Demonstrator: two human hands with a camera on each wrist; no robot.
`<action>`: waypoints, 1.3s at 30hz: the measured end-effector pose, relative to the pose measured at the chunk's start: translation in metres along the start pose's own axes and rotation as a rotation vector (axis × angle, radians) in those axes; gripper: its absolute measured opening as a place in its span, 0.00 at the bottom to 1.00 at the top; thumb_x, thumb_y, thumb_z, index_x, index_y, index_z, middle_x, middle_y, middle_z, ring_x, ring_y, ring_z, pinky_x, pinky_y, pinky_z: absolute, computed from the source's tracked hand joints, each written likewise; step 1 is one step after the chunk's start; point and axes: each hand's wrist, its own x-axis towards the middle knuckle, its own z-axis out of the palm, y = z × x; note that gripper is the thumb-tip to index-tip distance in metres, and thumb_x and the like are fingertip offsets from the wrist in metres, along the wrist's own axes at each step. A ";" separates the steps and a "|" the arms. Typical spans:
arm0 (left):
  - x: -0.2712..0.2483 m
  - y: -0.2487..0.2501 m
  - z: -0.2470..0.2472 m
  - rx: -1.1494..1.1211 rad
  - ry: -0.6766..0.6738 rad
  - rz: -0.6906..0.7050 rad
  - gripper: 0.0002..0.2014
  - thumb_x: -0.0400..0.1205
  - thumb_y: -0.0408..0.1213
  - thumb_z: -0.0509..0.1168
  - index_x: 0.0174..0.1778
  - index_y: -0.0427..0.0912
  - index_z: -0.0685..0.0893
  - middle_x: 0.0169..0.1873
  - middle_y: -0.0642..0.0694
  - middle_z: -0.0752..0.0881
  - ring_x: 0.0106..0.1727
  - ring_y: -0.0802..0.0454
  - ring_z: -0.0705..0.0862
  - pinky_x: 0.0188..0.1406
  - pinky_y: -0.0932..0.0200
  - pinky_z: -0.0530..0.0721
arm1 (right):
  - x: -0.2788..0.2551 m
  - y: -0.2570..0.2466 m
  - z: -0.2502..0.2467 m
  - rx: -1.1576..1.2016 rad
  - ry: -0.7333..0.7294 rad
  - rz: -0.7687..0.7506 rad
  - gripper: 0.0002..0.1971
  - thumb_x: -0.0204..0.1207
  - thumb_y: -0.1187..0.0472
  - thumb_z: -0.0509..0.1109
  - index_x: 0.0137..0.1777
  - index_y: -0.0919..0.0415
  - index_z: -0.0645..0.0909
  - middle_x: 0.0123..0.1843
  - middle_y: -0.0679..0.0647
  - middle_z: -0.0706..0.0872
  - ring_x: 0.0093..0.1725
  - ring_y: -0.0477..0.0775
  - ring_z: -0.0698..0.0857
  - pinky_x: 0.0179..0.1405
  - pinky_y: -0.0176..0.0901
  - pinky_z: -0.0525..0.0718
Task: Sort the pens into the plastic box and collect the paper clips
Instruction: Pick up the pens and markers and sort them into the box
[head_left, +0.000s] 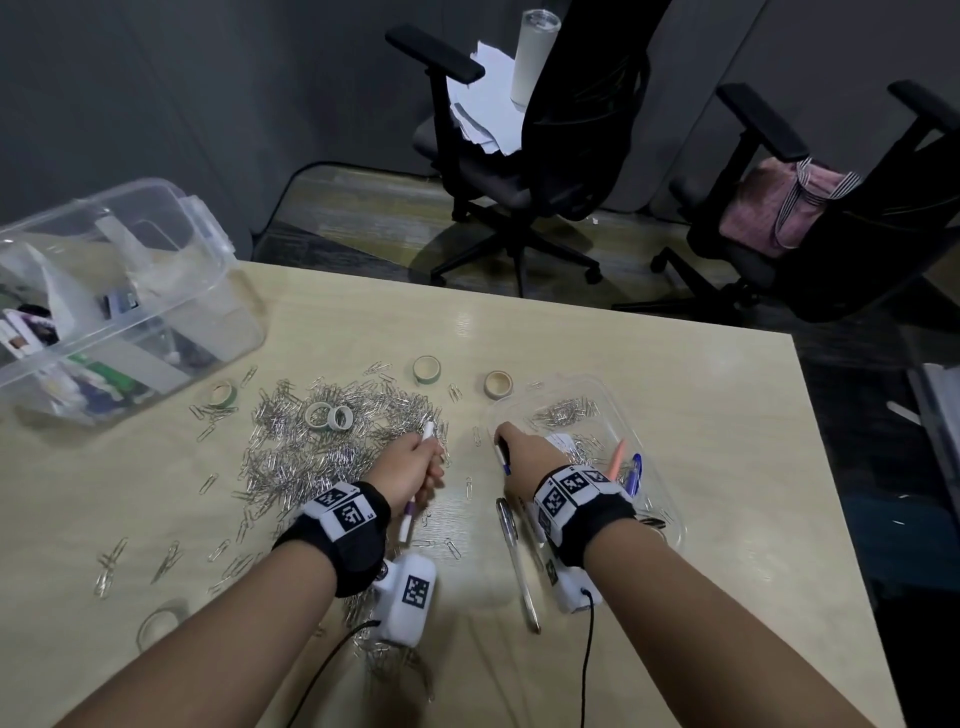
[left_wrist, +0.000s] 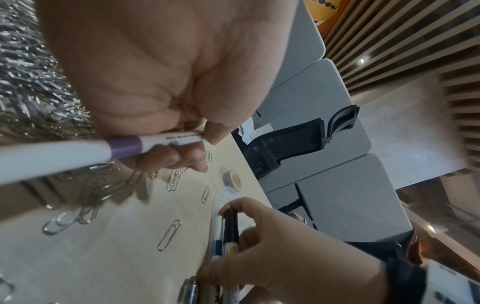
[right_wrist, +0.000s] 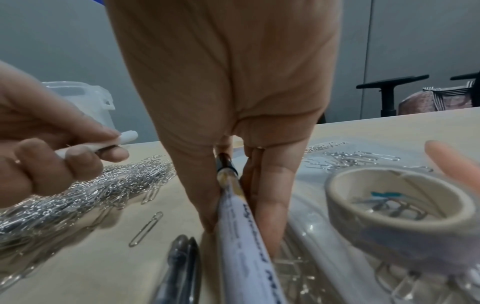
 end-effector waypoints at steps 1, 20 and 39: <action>0.000 -0.001 -0.001 -0.002 -0.008 0.001 0.13 0.88 0.40 0.52 0.44 0.37 0.75 0.27 0.45 0.77 0.22 0.53 0.72 0.21 0.60 0.70 | -0.001 -0.002 0.000 -0.021 0.016 0.008 0.17 0.70 0.72 0.62 0.54 0.54 0.65 0.37 0.54 0.80 0.39 0.62 0.83 0.41 0.53 0.85; -0.008 -0.003 -0.013 -0.075 0.038 0.017 0.11 0.88 0.37 0.53 0.48 0.36 0.77 0.28 0.46 0.75 0.22 0.54 0.71 0.17 0.63 0.70 | -0.021 0.007 0.000 0.509 0.140 0.116 0.35 0.67 0.68 0.77 0.74 0.56 0.69 0.57 0.56 0.84 0.51 0.52 0.82 0.50 0.40 0.79; -0.016 -0.007 0.058 0.260 0.008 0.125 0.10 0.82 0.42 0.66 0.42 0.40 0.76 0.26 0.49 0.74 0.24 0.54 0.71 0.24 0.61 0.72 | -0.085 0.080 -0.007 1.025 0.556 0.250 0.12 0.77 0.53 0.72 0.51 0.58 0.75 0.37 0.55 0.83 0.31 0.52 0.80 0.35 0.47 0.80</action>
